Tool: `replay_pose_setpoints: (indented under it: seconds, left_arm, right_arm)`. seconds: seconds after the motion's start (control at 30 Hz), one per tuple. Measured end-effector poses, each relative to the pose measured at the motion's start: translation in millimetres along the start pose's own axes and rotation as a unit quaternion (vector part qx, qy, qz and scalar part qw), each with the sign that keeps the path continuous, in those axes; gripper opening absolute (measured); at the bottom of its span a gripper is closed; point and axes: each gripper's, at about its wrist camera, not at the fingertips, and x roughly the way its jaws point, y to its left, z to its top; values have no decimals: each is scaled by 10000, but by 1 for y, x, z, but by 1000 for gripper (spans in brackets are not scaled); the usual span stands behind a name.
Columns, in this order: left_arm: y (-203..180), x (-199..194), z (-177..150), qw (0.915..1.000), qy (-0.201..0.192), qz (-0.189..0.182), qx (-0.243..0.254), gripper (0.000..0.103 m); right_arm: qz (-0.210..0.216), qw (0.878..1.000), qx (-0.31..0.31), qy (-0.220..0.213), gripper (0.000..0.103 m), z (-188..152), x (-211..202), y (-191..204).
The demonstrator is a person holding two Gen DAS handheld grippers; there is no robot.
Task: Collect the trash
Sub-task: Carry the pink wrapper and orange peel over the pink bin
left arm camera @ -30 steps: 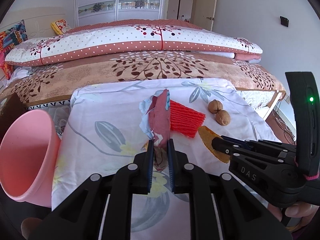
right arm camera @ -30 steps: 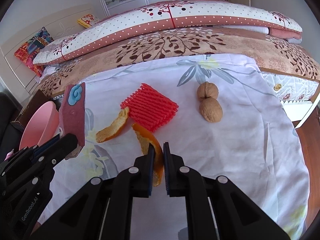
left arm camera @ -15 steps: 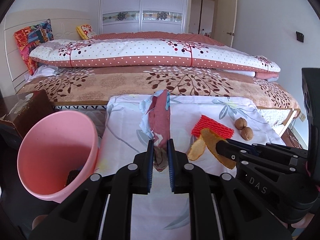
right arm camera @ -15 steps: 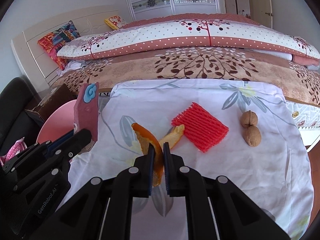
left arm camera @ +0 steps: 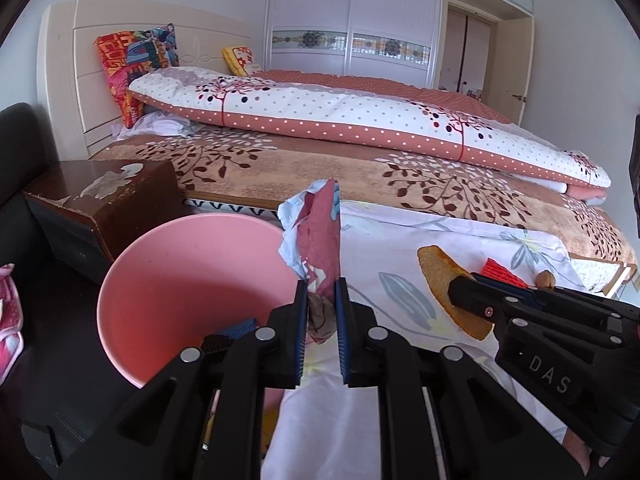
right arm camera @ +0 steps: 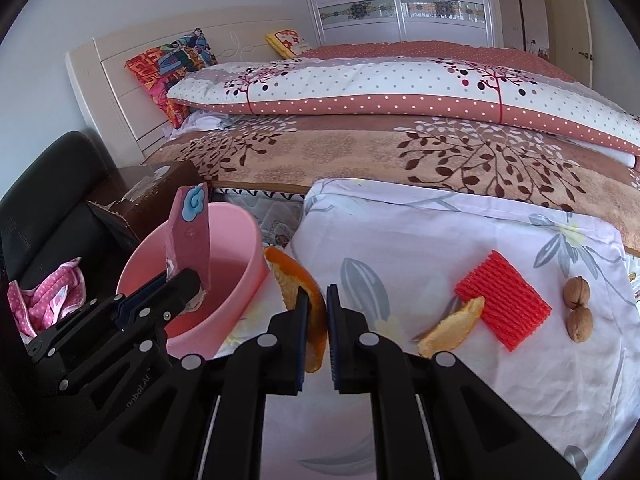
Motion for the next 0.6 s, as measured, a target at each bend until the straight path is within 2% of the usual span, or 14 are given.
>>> replay_pose_setpoints:
  seconds: [0.6]
  left_arm:
    - [73, 15, -7, 9947, 318, 729, -646, 13]
  right_arm:
    - [471, 9973, -521, 211, 9, 19, 49, 73]
